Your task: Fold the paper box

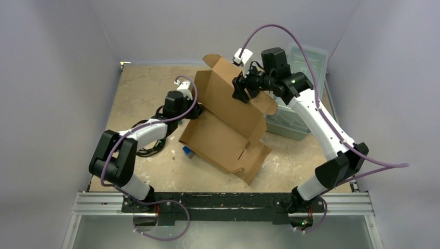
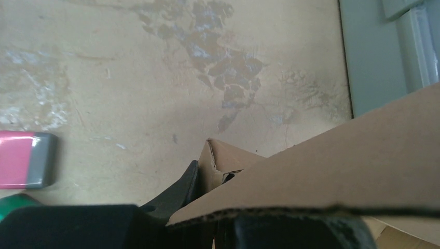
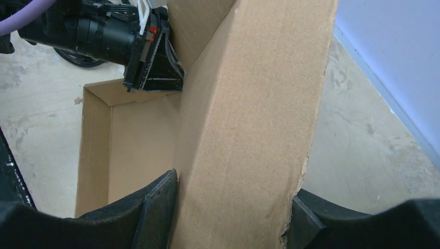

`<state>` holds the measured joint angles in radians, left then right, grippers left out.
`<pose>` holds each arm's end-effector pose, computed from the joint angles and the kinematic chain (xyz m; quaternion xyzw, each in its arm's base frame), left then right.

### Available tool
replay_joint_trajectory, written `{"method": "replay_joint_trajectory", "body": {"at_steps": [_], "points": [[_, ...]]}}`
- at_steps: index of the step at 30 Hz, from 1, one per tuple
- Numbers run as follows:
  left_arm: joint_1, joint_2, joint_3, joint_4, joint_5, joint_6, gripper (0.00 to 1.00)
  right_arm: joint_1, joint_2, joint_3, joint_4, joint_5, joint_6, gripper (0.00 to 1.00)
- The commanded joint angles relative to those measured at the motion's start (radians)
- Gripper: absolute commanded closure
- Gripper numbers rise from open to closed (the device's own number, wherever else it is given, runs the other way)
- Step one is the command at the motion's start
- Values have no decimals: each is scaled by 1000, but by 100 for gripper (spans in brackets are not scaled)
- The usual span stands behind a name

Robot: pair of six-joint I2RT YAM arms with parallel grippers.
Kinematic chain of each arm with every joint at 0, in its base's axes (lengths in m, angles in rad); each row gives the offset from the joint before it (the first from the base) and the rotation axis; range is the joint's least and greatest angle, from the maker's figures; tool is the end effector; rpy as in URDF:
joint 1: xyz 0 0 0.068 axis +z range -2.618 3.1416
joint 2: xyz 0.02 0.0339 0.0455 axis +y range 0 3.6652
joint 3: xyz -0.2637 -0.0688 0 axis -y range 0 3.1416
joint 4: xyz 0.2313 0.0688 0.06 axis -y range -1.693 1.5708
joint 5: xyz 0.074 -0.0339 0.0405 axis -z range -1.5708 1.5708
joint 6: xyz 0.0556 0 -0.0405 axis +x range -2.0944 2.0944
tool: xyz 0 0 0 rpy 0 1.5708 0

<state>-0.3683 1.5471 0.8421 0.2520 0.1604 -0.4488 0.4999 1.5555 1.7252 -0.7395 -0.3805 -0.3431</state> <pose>0.3184 -0.1324 0.2165 0.0084 0.8461 -0.2723 0.4581 0.2881 0.1809 0.4076 -0.4353 0.7490 0.2023 0.4568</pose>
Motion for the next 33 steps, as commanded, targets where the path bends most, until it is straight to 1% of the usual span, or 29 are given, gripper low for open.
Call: {"method": "replay_joint_trajectory", "body": {"at_steps": [1, 4, 8, 14, 19, 22, 24, 27, 28, 31, 33], "points": [[1, 29, 44, 61, -70, -171, 100, -43, -47, -2, -4, -66, 4, 37], [-6, 37, 34, 88, -69, -141, 100, -92, -28, 19, -16, -139, 17, 35], [-9, 39, 22, 127, -58, -100, 100, -107, -2, 38, -32, -235, 34, 30], [-11, 64, 37, 136, -104, -68, 100, -139, 13, 81, -47, -327, 74, 31], [-12, 90, 52, 132, -156, -71, 100, -171, -9, 58, -32, -386, 111, 32], [-12, 100, 62, 133, -170, -81, 100, -177, -26, 33, -19, -408, 129, 34], [-12, 105, 70, 133, -189, -84, 100, -176, -32, 15, -13, -406, 134, 39], [-12, 110, 81, 131, -192, -89, 100, -176, -37, -11, -9, -363, 127, 52], [-12, 112, 85, 131, -189, -92, 100, -176, -37, -18, -9, -337, 121, 53], [-12, 118, 95, 132, -169, -98, 100, -176, -28, -28, -1, -236, 99, 53], [-12, 122, 99, 131, -154, -100, 100, -176, -22, -24, 4, -164, 78, 51]]}}
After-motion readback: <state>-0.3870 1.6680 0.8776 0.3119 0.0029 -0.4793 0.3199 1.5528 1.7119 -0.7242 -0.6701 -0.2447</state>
